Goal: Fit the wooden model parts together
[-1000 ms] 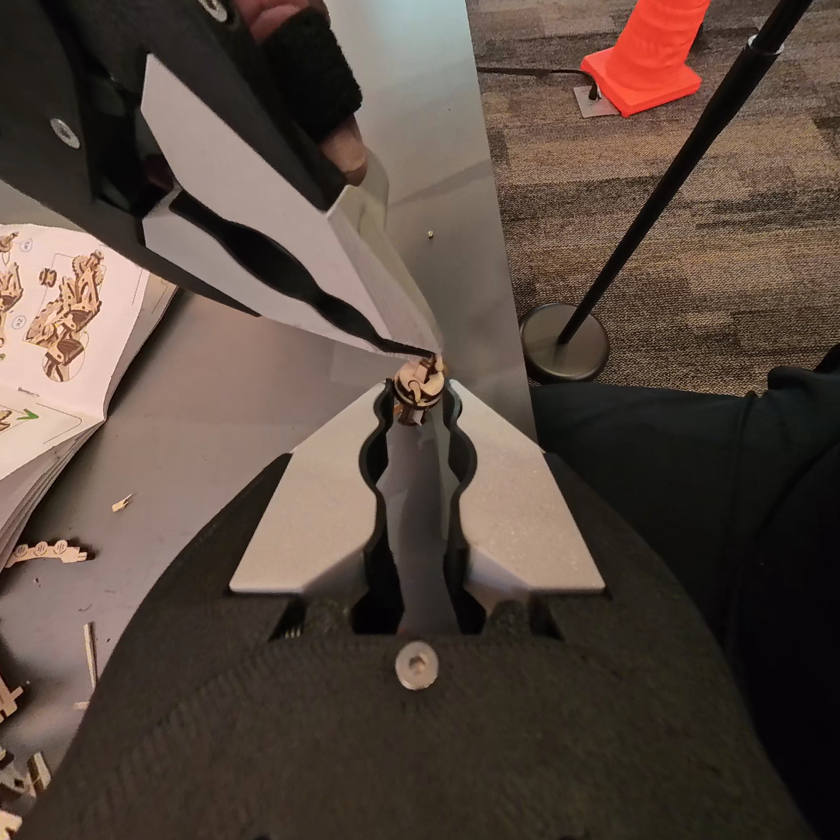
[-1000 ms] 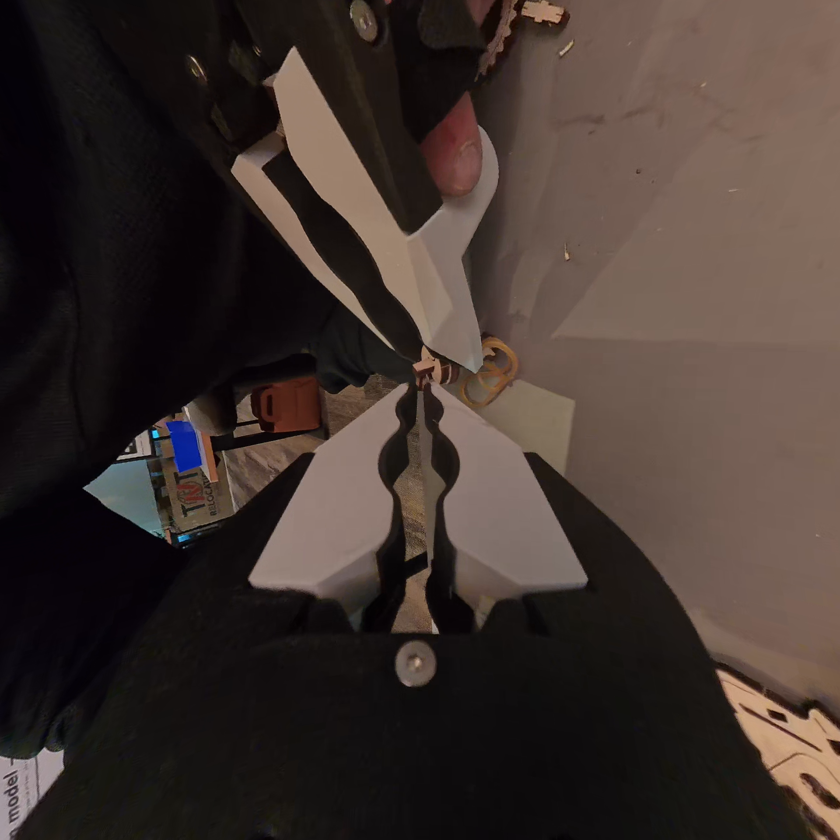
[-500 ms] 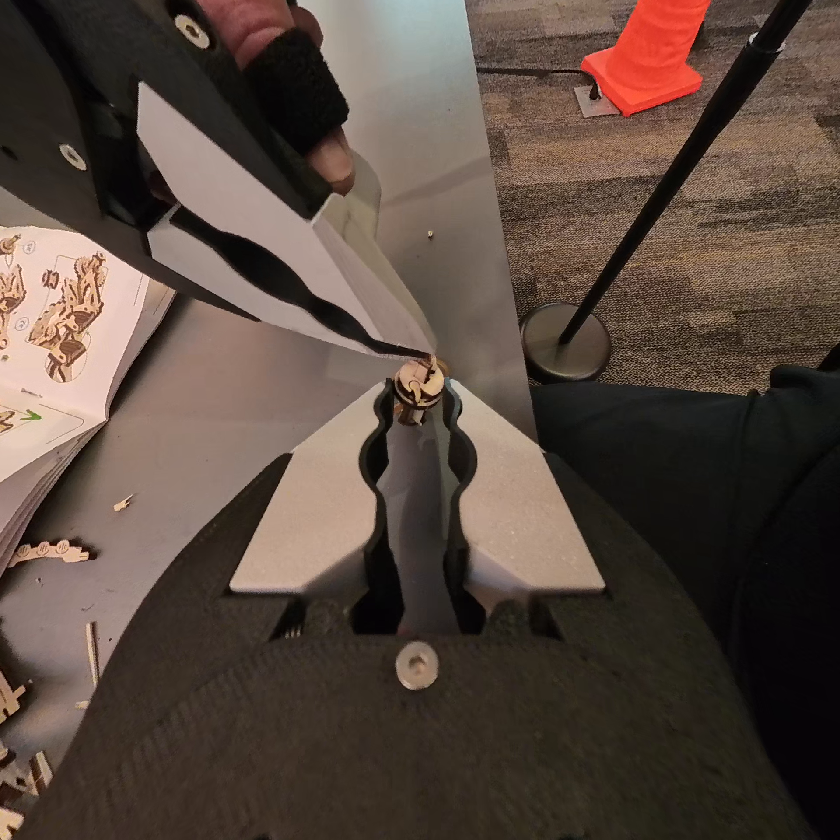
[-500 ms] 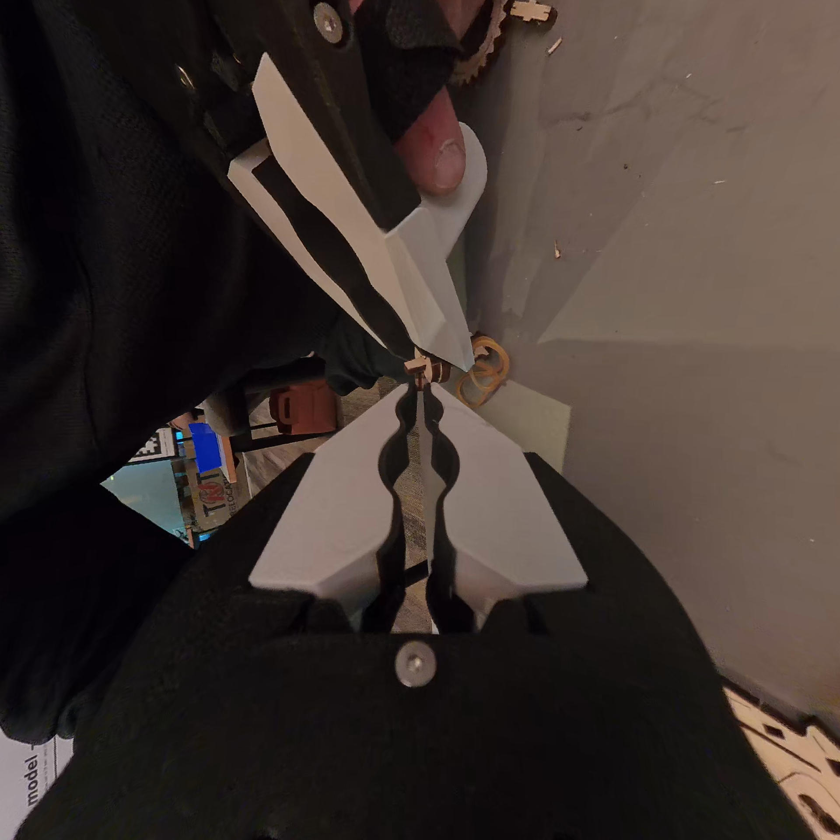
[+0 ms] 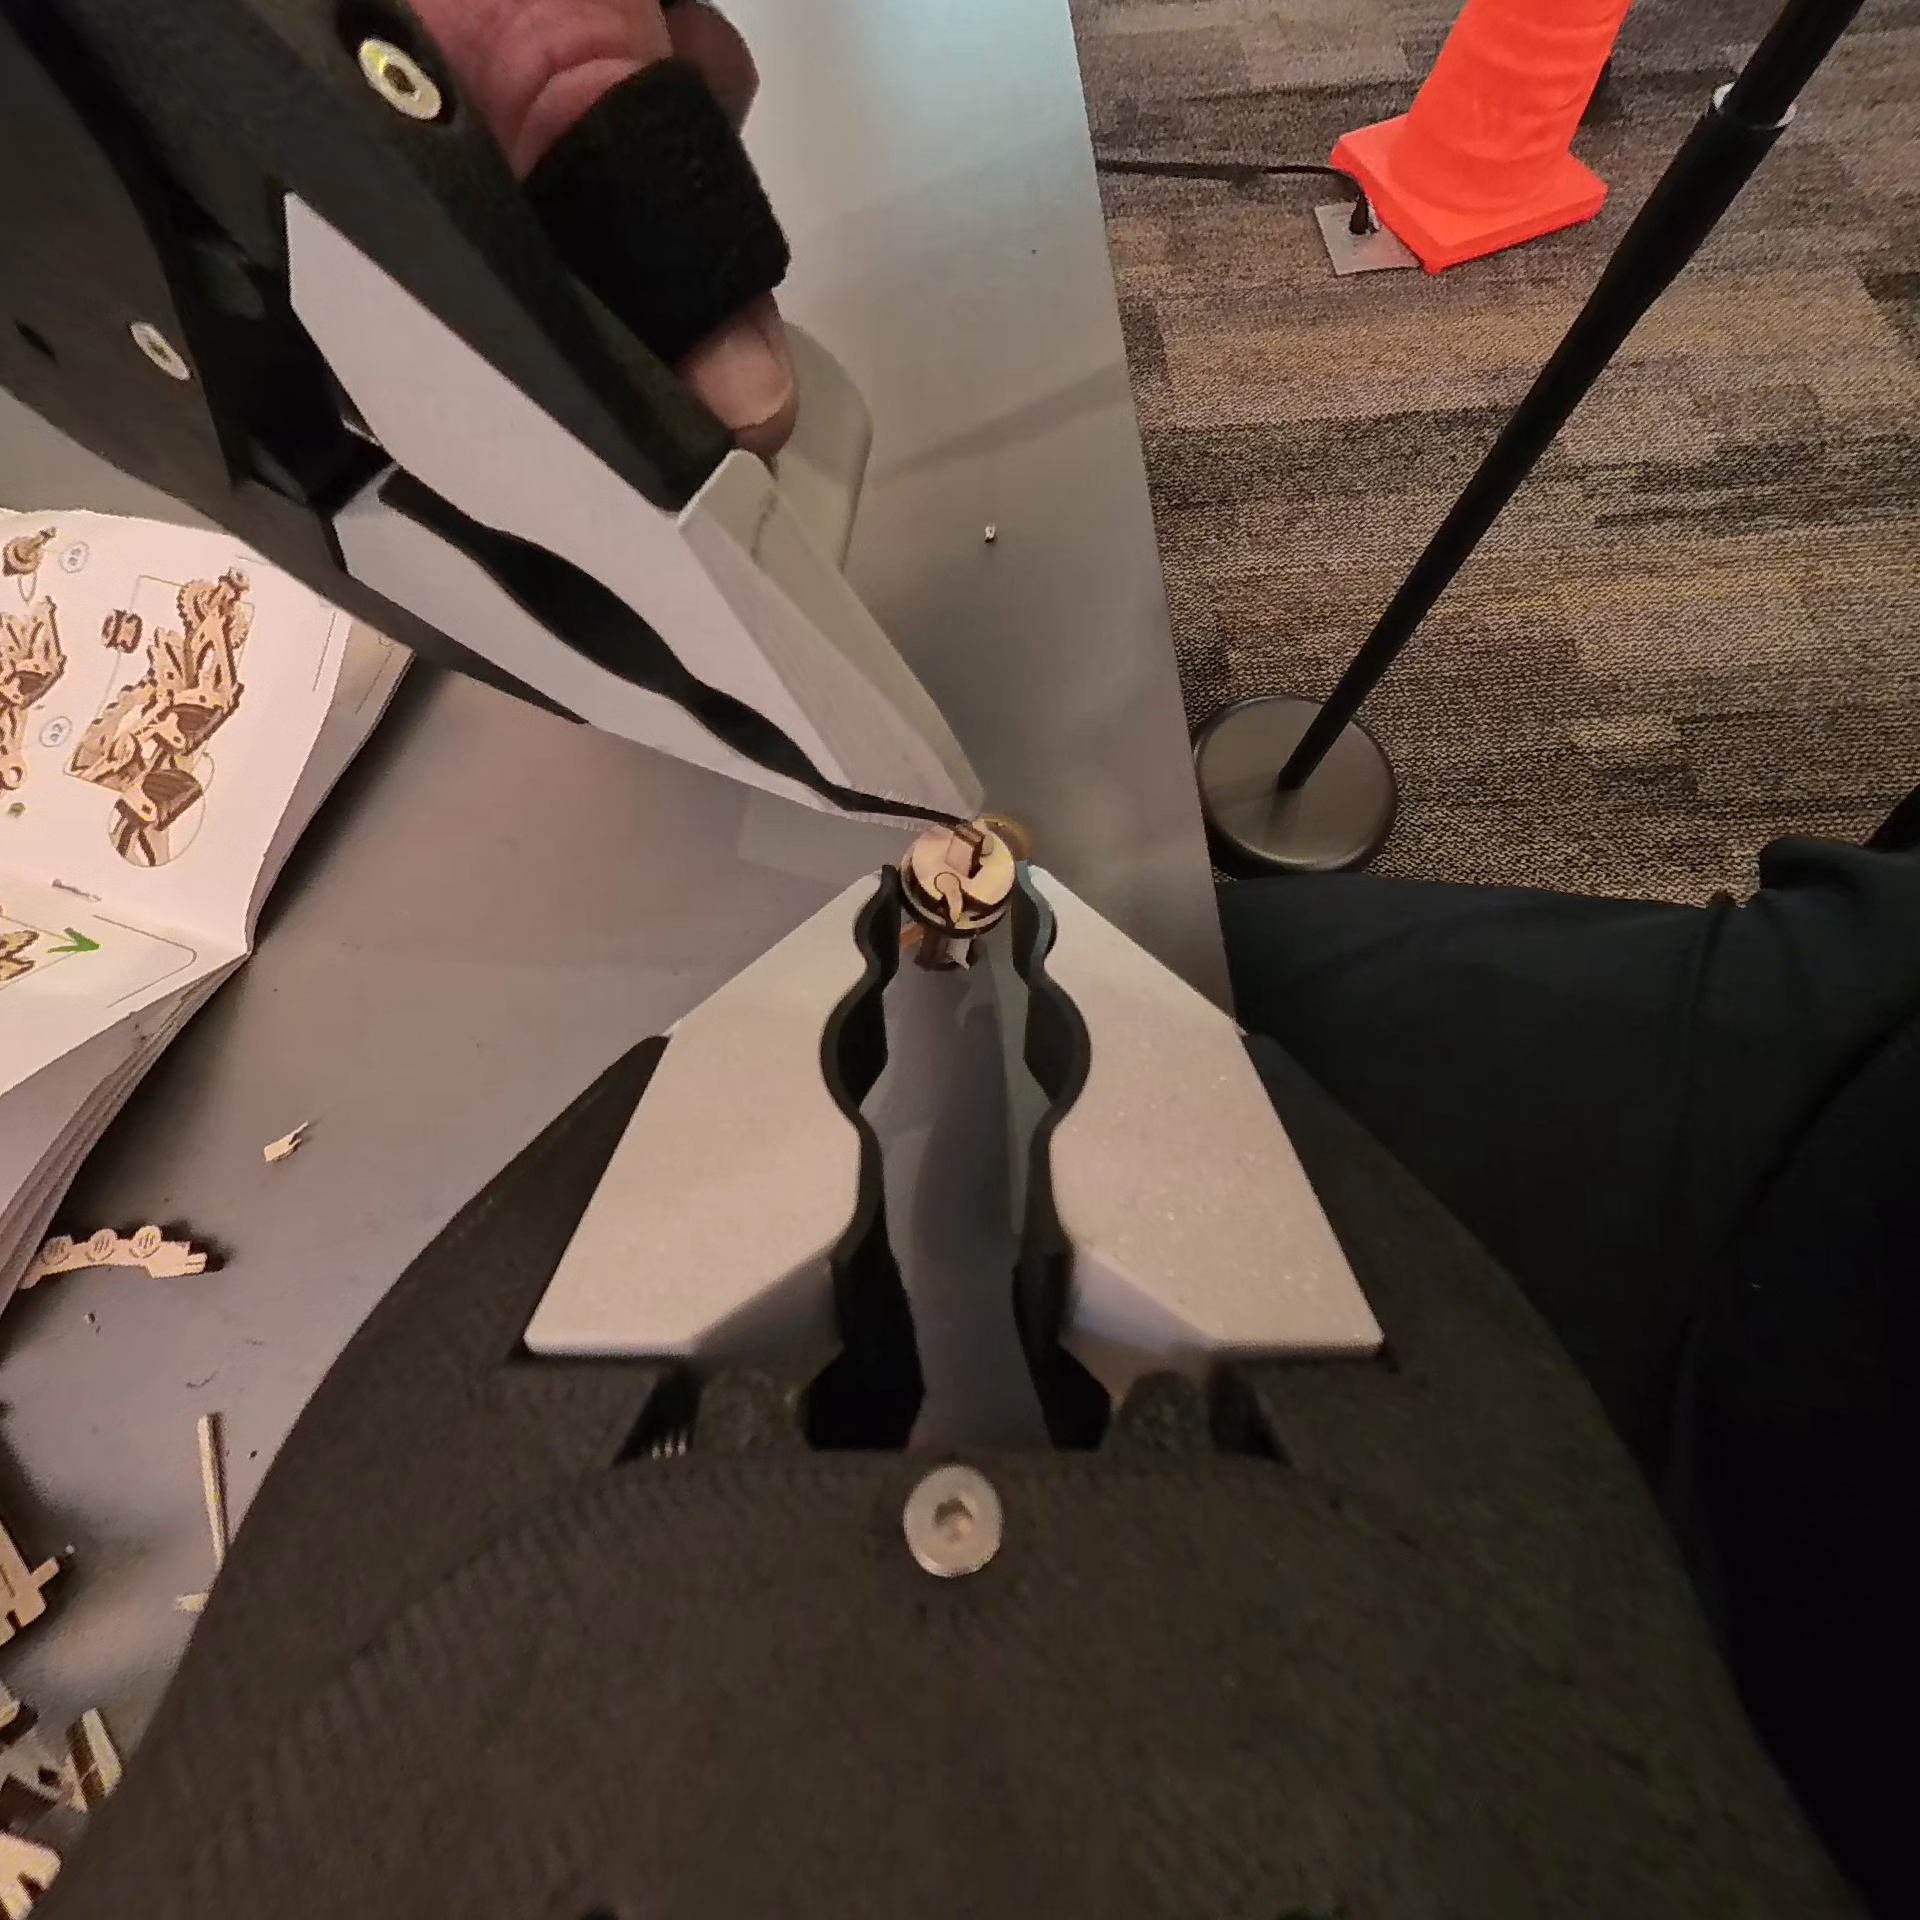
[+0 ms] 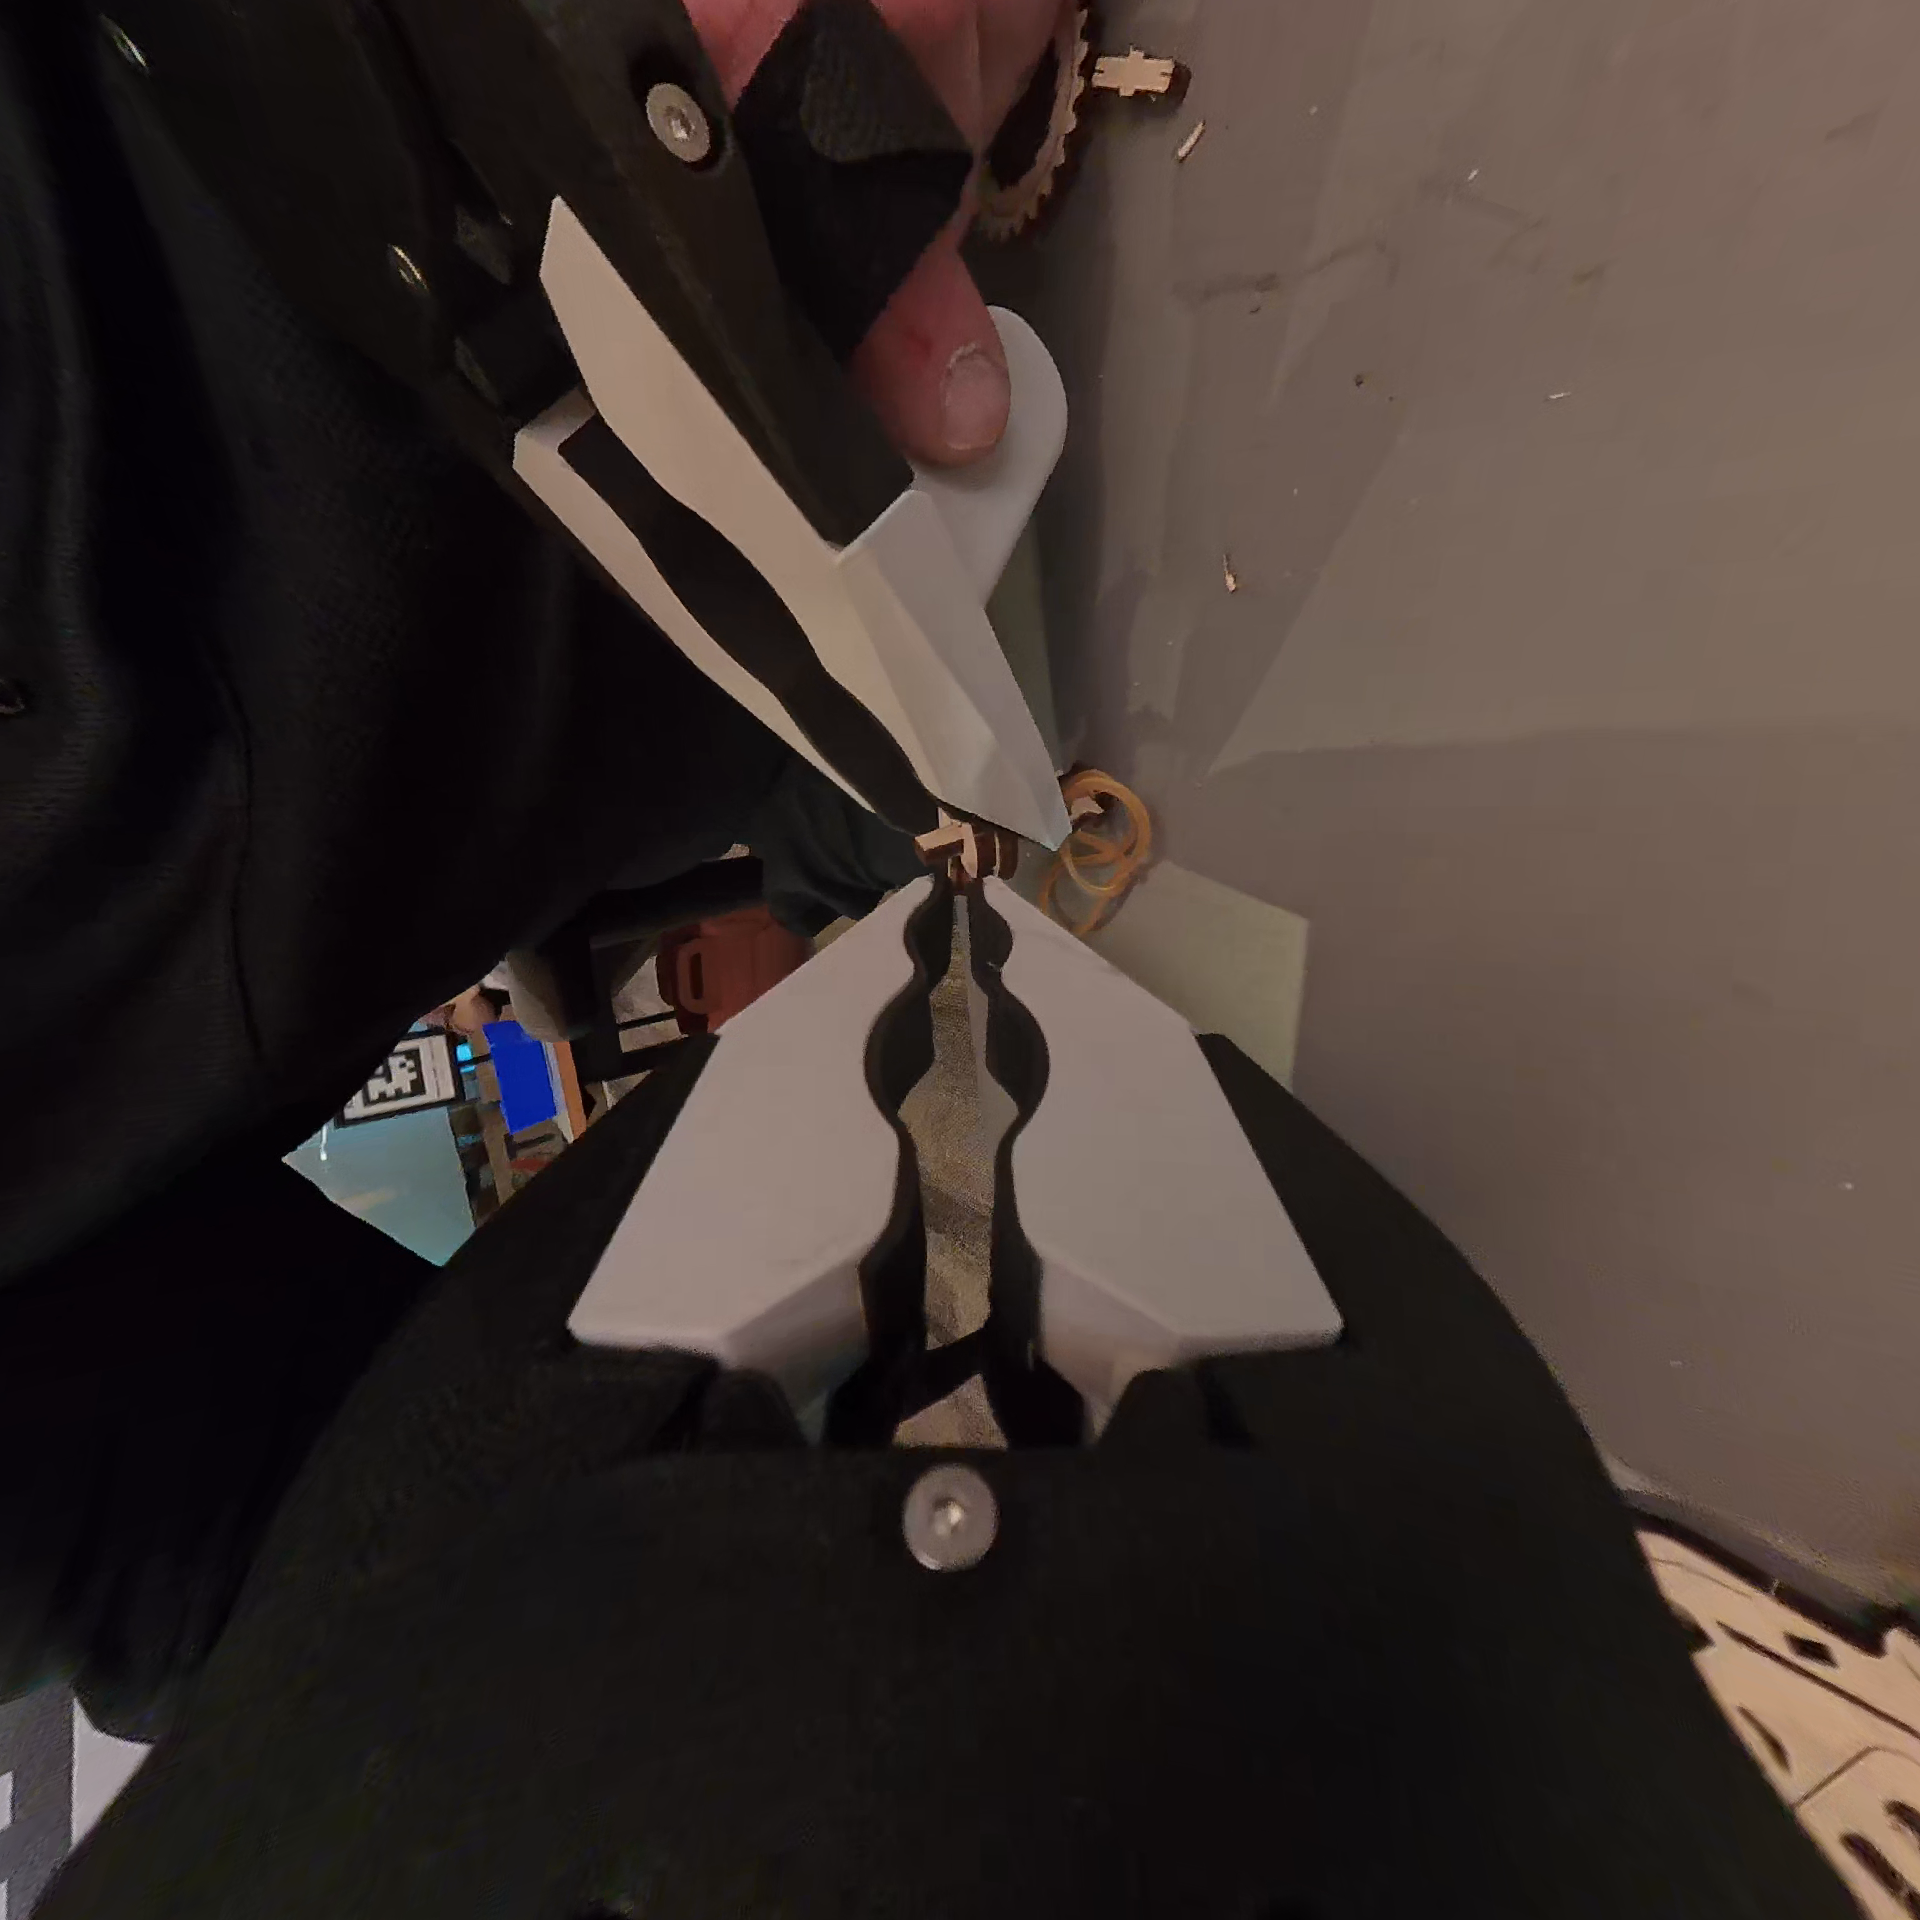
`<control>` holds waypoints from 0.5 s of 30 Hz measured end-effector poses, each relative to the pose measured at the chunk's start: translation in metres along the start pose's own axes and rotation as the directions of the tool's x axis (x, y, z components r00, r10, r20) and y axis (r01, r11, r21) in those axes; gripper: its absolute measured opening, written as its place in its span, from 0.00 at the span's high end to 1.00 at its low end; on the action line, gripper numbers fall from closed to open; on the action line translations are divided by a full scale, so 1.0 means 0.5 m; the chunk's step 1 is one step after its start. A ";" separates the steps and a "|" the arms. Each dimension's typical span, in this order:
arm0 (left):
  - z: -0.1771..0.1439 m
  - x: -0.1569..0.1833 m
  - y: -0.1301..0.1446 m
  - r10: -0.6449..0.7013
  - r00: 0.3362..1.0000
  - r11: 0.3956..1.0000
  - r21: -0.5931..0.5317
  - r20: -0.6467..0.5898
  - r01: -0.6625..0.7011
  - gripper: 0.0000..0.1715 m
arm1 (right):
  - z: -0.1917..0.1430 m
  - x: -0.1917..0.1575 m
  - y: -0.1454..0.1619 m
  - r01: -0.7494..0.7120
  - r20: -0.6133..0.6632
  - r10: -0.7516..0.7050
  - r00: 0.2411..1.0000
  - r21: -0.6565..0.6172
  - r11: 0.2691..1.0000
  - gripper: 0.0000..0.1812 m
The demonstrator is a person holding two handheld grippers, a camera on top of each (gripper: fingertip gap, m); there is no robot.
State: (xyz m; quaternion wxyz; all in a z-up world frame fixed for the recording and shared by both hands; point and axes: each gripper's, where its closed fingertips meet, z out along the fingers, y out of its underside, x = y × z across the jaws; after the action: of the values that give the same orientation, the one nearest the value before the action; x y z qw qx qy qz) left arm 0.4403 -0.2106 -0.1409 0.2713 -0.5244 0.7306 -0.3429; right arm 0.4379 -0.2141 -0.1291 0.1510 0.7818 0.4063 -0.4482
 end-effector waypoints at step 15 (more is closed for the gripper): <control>0.000 -0.001 0.000 -0.008 1.000 1.000 0.002 -0.005 0.008 0.89 | -0.002 -0.001 -0.002 0.002 -0.173 0.011 0.985 0.075 0.997 0.95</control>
State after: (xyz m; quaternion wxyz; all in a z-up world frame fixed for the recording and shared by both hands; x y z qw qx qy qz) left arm 0.4406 -0.2103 -0.1409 0.2685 -0.5261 0.7290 -0.3459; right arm 0.4375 -0.2132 -0.1279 0.0869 0.8238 0.3990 -0.3932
